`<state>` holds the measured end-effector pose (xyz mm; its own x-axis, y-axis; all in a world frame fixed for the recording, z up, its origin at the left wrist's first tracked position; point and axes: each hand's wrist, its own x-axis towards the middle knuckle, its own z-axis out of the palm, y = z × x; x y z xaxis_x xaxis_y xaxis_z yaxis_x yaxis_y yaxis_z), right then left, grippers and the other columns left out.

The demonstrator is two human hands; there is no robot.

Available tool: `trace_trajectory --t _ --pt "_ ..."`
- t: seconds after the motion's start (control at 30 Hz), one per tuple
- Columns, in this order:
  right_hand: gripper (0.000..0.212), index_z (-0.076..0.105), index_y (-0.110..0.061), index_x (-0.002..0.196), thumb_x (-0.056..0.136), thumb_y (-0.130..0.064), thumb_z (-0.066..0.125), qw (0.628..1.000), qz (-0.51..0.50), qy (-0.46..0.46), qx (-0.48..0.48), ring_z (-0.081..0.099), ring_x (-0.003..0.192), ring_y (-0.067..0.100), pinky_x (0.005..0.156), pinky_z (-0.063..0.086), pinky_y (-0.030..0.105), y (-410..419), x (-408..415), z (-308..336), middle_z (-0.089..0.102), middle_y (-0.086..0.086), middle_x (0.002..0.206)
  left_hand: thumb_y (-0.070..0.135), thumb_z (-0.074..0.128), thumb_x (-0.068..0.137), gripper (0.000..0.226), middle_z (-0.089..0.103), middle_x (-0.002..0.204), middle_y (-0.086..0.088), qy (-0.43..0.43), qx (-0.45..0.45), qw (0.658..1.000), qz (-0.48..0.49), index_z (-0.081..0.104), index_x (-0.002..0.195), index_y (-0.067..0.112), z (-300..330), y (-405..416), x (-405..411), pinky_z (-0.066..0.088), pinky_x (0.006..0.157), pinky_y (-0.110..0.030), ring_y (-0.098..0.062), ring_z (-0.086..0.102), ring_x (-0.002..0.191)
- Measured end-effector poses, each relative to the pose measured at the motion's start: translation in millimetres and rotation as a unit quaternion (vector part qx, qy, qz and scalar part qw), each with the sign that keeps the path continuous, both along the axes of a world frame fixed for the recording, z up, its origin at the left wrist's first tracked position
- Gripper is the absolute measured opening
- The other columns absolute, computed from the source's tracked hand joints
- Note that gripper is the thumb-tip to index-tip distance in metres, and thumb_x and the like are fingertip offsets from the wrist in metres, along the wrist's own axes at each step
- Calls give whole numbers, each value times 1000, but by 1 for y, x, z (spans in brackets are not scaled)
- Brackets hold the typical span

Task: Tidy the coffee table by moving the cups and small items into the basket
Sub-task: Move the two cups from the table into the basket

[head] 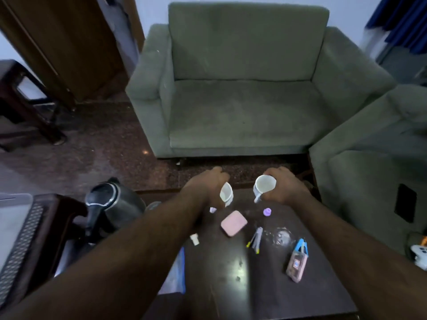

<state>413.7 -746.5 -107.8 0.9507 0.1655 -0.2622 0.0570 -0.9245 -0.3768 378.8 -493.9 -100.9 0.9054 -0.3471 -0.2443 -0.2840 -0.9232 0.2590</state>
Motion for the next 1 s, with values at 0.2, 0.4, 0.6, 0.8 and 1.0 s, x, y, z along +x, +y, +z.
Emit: trace_trajectory --t 0.2,0.4,0.6,0.8,1.0 --pt "68 61 -41 86 27 -70 79 995 100 7 3 63 87 12 77 57 36 134 -12 57 62 -13 96 45 76 53 56 54 100 -5 -28 13 998 62 58 98 19 71 122 -27 53 73 -35 -27 60 87" --pt "69 60 -40 94 34 -70 76 980 193 -35 25 60 98 16 83 54 38 300 -50 114 62 -13 103 45 77 53 49 56 98 -4 -60 23 987 150 55 89 20 125 274 -75 54 75 -37 -26 60 86" --pt "76 61 -35 99 33 -72 69 953 296 -22 60 60 96 17 83 51 36 473 -84 138 59 -8 101 43 74 51 67 59 113 -8 -49 55 966 246 59 110 15 143 434 -147 53 84 -38 -29 59 101" --pt "82 59 -34 115 40 -65 71 930 358 3 79 56 106 20 89 49 38 613 -152 108 55 -3 113 35 80 60 63 56 118 -11 -6 81 935 344 57 115 13 119 554 -241 47 81 -34 -31 58 106" --pt "77 56 -30 118 49 -60 78 913 402 40 55 56 116 22 89 50 40 688 -219 38 56 -3 124 30 81 64 64 52 124 -11 52 50 923 379 55 119 11 48 601 -309 41 76 -29 -29 58 108"
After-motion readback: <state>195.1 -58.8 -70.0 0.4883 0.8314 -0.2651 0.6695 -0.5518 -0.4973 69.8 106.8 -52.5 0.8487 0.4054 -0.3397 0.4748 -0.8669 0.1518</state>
